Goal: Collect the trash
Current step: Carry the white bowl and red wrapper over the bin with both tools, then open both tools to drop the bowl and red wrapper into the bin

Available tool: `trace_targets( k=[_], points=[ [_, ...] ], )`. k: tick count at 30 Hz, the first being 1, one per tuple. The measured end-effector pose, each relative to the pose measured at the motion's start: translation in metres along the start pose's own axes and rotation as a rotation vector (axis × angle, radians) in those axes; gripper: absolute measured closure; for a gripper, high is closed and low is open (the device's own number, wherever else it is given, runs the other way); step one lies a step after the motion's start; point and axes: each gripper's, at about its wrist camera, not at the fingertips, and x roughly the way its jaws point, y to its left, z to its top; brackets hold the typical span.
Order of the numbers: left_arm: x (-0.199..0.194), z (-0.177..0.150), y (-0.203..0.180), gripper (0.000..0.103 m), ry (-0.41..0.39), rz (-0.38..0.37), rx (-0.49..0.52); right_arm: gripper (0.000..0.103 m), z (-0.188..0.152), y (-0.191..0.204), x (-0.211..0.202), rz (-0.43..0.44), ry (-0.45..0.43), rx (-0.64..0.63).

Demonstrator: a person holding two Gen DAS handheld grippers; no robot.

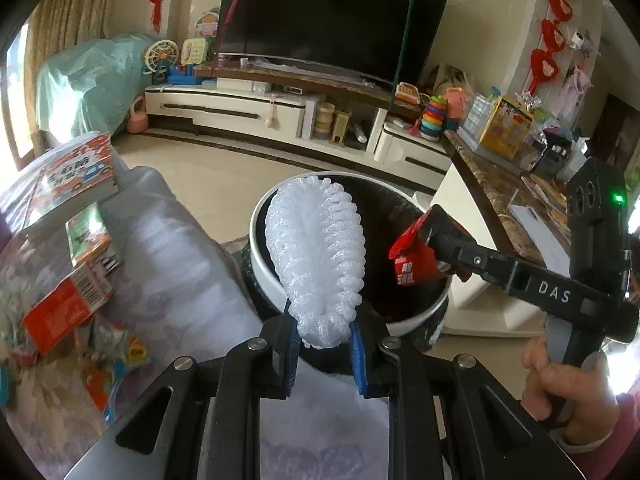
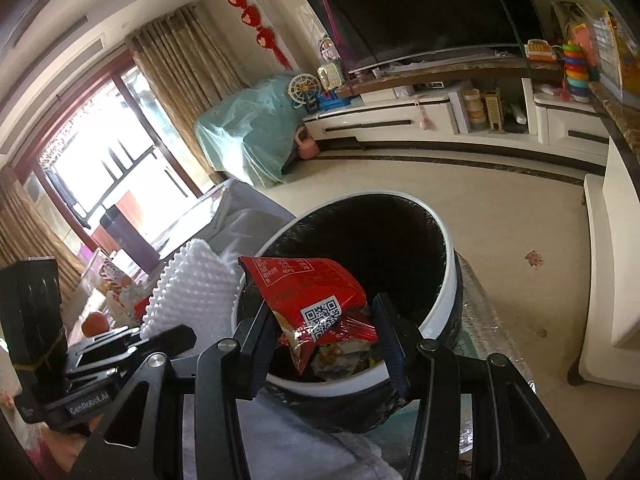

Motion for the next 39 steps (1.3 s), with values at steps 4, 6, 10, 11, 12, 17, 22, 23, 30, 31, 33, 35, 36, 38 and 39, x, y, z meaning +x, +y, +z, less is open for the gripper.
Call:
trace_targets(
  k=[4,6,10,11,12,17,22,23,30,31,33,35,36,38,39],
  points=[
    [0.012,0.012,-0.002,0.083,0.013,0.004,0.018,0.054,0.004,-0.005,0.007,-0.013,0.025,-0.012],
    [0.018,0.018,-0.003,0.082,0.021,0.005,0.024,0.053,0.006,-0.007,0.01,-0.02,0.036,-0.018],
    [0.031,0.028,-0.003,0.082,0.041,0.014,0.029,0.053,0.011,-0.01,0.013,-0.027,0.046,-0.028],
    [0.034,0.03,-0.003,0.082,0.047,0.013,0.028,0.053,0.012,-0.01,0.013,-0.029,0.047,-0.029],
    [0.037,0.032,-0.003,0.082,0.05,0.013,0.027,0.052,0.013,-0.011,0.014,-0.029,0.049,-0.031],
    [0.047,0.042,-0.005,0.081,0.059,0.018,0.037,0.052,0.015,-0.016,0.019,-0.025,0.063,-0.024],
    [0.053,0.049,-0.007,0.073,0.067,0.029,0.042,0.044,0.017,-0.02,0.022,-0.031,0.078,-0.021],
    [0.053,0.05,-0.007,0.071,0.066,0.027,0.041,0.037,0.017,-0.021,0.022,-0.031,0.077,-0.018],
    [0.048,0.047,-0.011,0.051,0.04,0.04,0.031,0.026,0.02,-0.021,0.014,-0.035,0.049,-0.003],
    [0.047,0.045,-0.012,0.051,0.037,0.039,0.029,0.026,0.02,-0.021,0.013,-0.035,0.047,-0.002],
    [0.044,0.042,-0.011,0.051,0.026,0.045,0.025,0.026,0.019,-0.019,0.009,-0.034,0.038,0.002],
    [0.036,0.035,-0.012,0.051,0.009,0.052,0.023,0.024,0.019,-0.018,0.005,-0.033,0.028,0.003],
    [0.032,0.03,-0.012,0.051,0.003,0.054,0.023,0.023,0.017,-0.016,0.001,-0.034,0.019,0.004],
    [0.023,0.019,-0.012,0.05,-0.012,0.059,0.019,0.021,0.015,-0.012,-0.003,-0.037,0.008,-0.003],
    [0.019,0.013,-0.011,0.05,-0.017,0.061,0.015,0.02,0.014,-0.008,-0.006,-0.035,0.002,-0.007]
  ],
)
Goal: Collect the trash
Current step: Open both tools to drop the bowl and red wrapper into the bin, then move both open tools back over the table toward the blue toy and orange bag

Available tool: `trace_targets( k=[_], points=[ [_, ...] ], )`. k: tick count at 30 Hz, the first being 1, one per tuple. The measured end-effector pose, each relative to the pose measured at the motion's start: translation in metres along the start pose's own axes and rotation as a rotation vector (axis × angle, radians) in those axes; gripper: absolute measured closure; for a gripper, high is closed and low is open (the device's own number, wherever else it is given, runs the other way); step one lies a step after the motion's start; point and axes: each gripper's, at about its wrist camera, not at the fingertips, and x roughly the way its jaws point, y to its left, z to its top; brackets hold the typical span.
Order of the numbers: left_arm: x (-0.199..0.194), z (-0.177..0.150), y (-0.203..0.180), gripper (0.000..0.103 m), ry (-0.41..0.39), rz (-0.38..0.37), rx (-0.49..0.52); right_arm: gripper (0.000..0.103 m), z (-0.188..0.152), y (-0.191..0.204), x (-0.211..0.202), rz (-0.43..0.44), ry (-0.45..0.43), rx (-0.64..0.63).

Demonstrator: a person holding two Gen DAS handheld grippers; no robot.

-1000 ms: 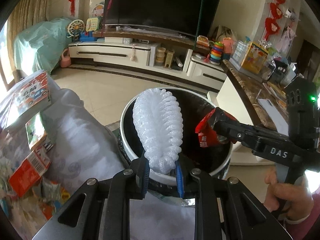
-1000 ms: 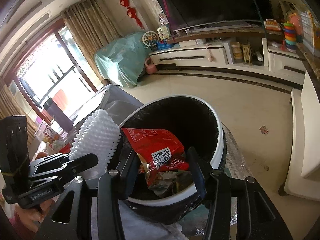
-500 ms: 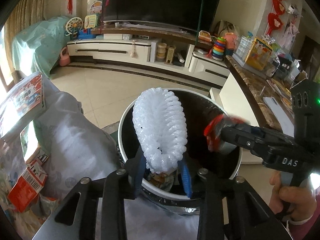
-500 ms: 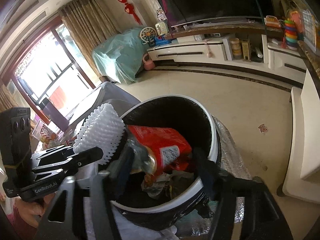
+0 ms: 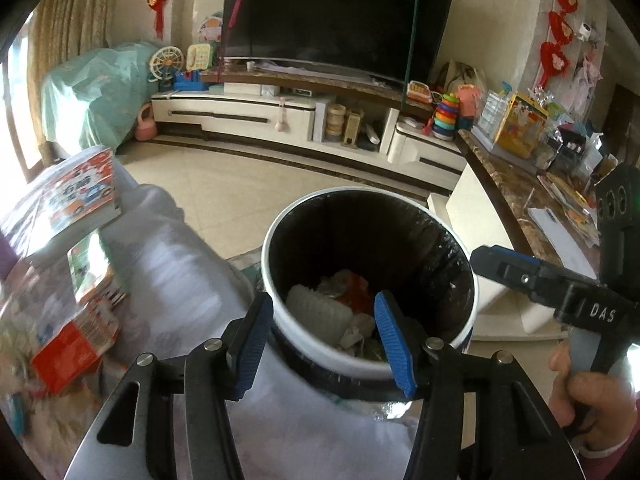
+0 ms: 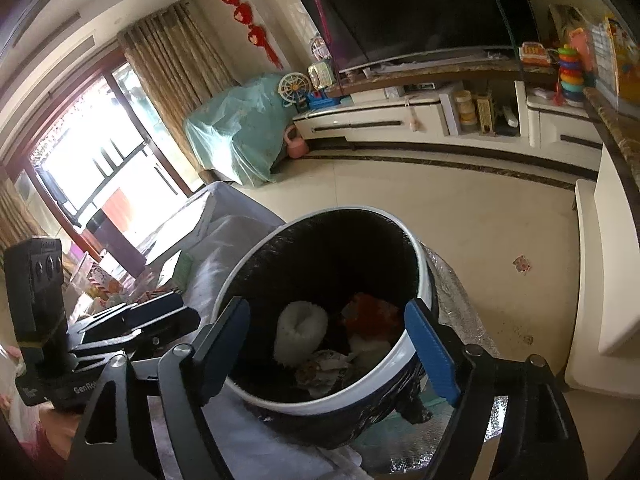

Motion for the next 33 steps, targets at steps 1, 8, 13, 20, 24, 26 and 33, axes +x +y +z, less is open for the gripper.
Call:
trace_targets(
  k=[1,8,13,20,24,26,33],
  points=[
    [-0.006,-0.008,0.001,0.05,-0.006,0.002,-0.01,0.019,-0.002,0.003,-0.002,0.003,-0.006,-0.002],
    [-0.044,-0.057,0.019,0.049,-0.029,0.004,-0.09,0.009,-0.023,0.029,-0.011,0.026,-0.027,-0.021],
    [-0.077,-0.087,0.037,0.049,-0.054,0.038,-0.134,0.009,-0.04,0.048,-0.007,0.055,0.0,-0.019],
    [-0.123,-0.128,0.058,0.048,-0.08,0.089,-0.202,0.009,-0.064,0.082,0.0,0.112,0.041,-0.046],
    [-0.142,-0.145,0.069,0.048,-0.085,0.121,-0.241,0.009,-0.075,0.101,0.007,0.137,0.063,-0.068],
    [-0.15,-0.151,0.076,0.047,-0.087,0.132,-0.261,0.009,-0.08,0.11,0.01,0.147,0.075,-0.078],
    [-0.169,-0.174,0.095,0.047,-0.079,0.177,-0.328,0.009,-0.094,0.138,0.024,0.177,0.109,-0.106]
  ],
)
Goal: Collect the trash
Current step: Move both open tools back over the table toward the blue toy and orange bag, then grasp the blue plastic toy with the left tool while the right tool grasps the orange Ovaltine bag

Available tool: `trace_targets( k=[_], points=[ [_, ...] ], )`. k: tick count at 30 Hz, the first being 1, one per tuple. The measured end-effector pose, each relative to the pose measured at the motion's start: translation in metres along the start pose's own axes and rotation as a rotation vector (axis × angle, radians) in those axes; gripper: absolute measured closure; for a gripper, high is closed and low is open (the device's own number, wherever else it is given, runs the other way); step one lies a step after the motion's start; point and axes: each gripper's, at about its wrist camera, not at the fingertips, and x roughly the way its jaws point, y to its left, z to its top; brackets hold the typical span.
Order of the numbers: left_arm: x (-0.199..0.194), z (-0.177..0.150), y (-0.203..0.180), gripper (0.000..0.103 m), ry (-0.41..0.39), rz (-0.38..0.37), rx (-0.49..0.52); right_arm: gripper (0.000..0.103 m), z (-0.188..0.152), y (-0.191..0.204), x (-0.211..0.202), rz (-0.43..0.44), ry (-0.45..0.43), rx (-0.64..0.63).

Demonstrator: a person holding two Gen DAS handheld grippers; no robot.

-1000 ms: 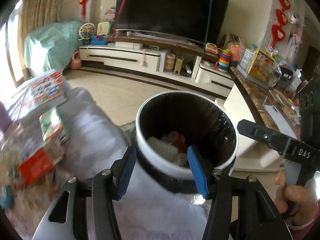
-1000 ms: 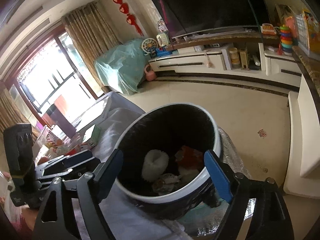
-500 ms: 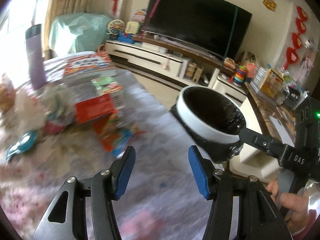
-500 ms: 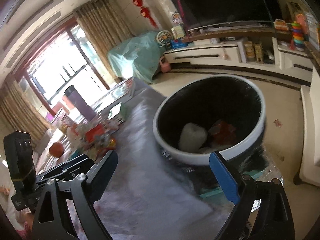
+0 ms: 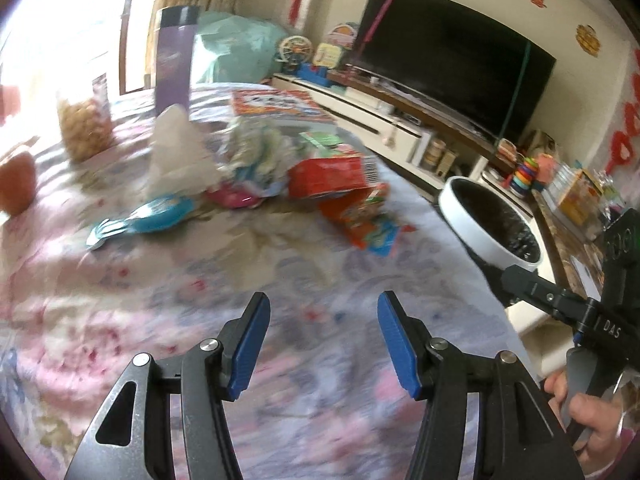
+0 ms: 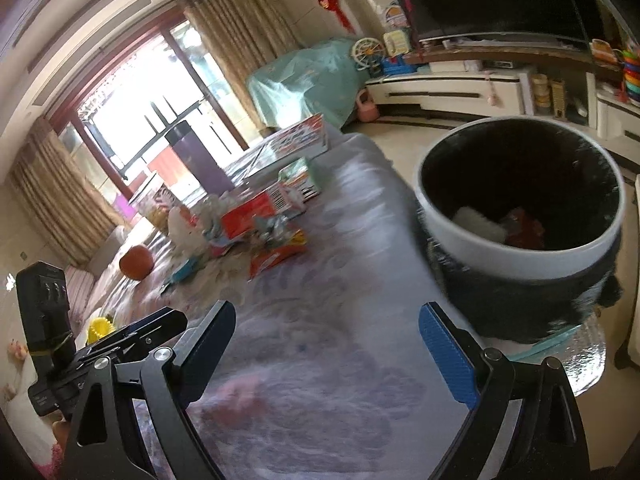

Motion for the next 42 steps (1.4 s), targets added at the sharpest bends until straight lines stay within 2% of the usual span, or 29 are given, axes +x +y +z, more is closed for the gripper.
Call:
trace_targets(
  k=[4,8,16,22,25,29,36,42],
  points=[
    [-0.009,-0.004,0.01,0.047,0.002,0.019,-0.023,0.009,-0.004,0.012,0.011,0.004,0.014,-0.022],
    [-0.008,0.002,0.025,0.04,0.011,0.029,-0.033,0.009,-0.005,0.021,0.021,0.004,0.027,-0.041],
    [-0.002,0.01,0.053,0.037,0.048,0.055,-0.034,0.006,-0.004,0.033,0.041,0.005,0.052,-0.057],
    [0.002,0.025,0.067,0.031,0.048,0.082,0.02,0.006,0.001,0.041,0.052,0.007,0.063,-0.073],
    [0.006,0.036,0.08,0.027,0.063,0.07,0.036,0.006,0.006,0.043,0.057,0.003,0.062,-0.076],
    [0.015,0.051,0.097,0.026,0.069,0.1,0.081,0.006,0.014,0.043,0.068,0.0,0.067,-0.067],
    [0.046,0.078,0.124,0.025,0.125,0.132,0.197,0.006,0.028,0.042,0.089,-0.01,0.085,-0.048],
    [0.071,0.09,0.133,0.025,0.144,0.118,0.258,0.006,0.037,0.039,0.107,-0.014,0.108,-0.036]
  ],
)
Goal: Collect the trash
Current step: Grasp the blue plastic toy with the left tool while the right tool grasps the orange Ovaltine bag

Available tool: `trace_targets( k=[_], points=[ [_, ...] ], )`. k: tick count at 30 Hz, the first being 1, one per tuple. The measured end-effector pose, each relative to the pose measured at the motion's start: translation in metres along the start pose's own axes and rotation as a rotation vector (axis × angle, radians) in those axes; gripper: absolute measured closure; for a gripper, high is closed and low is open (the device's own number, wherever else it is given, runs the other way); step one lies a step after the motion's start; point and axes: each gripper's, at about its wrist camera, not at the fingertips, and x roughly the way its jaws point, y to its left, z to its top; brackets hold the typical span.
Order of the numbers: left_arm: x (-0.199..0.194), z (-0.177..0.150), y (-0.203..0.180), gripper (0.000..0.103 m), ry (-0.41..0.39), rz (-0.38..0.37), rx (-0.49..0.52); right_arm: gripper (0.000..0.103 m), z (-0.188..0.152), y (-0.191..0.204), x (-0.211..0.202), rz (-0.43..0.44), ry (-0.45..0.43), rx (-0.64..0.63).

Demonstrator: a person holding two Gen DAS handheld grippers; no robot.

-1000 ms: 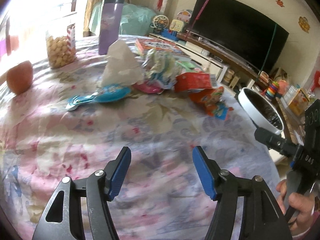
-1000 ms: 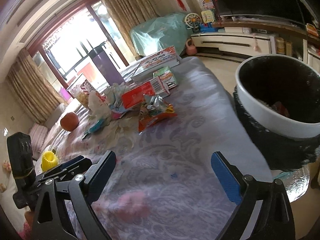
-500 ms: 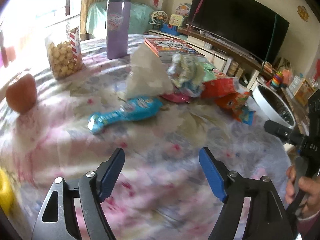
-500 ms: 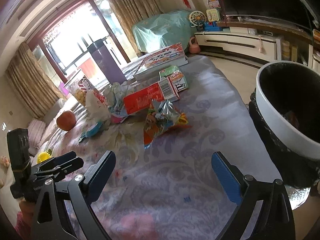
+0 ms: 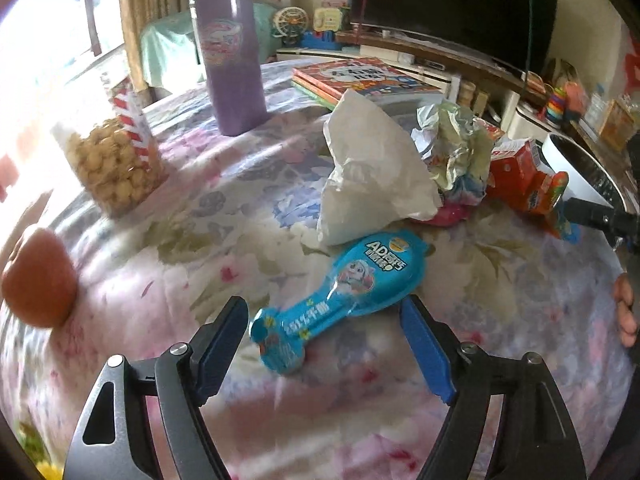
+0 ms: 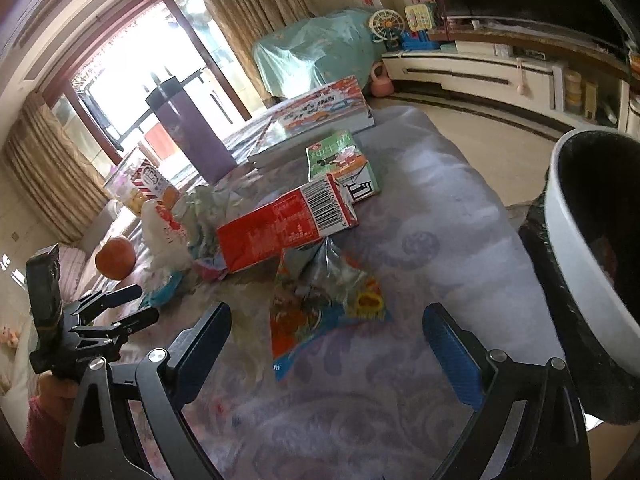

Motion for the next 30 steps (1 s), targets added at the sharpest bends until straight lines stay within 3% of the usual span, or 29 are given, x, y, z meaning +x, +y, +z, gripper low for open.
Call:
trace_targets(
  k=[4,5,6,7,9,12,18,30],
  points=[
    [0.009,0.001,-0.004,0.028,-0.008,-0.003,0.018,0.006,0.001,-0.001,0.005,0.0,0.0,0.0],
    [0.011,0.001,-0.006,0.036,-0.01,-0.007,0.025,0.007,0.001,-0.001,0.004,-0.001,-0.003,-0.001],
    [0.014,0.0,-0.008,0.052,-0.004,-0.019,0.032,0.011,0.001,0.001,0.005,-0.002,-0.008,-0.004],
    [0.015,-0.001,-0.009,0.058,0.0,-0.031,0.035,0.014,0.0,0.001,0.004,-0.004,-0.011,-0.011],
    [0.015,-0.001,-0.014,0.077,-0.005,-0.04,0.043,0.039,-0.001,0.002,0.005,-0.001,-0.003,-0.024],
    [0.01,-0.002,-0.018,0.095,-0.007,-0.046,0.027,0.053,-0.006,0.003,0.003,0.007,-0.002,-0.038],
    [-0.006,-0.013,-0.024,0.101,-0.012,-0.084,-0.065,0.065,-0.019,0.008,-0.012,0.048,-0.002,-0.069],
    [-0.027,-0.033,-0.073,0.101,-0.025,-0.219,-0.151,0.067,-0.038,-0.002,-0.051,0.055,-0.031,-0.062]
  ],
)
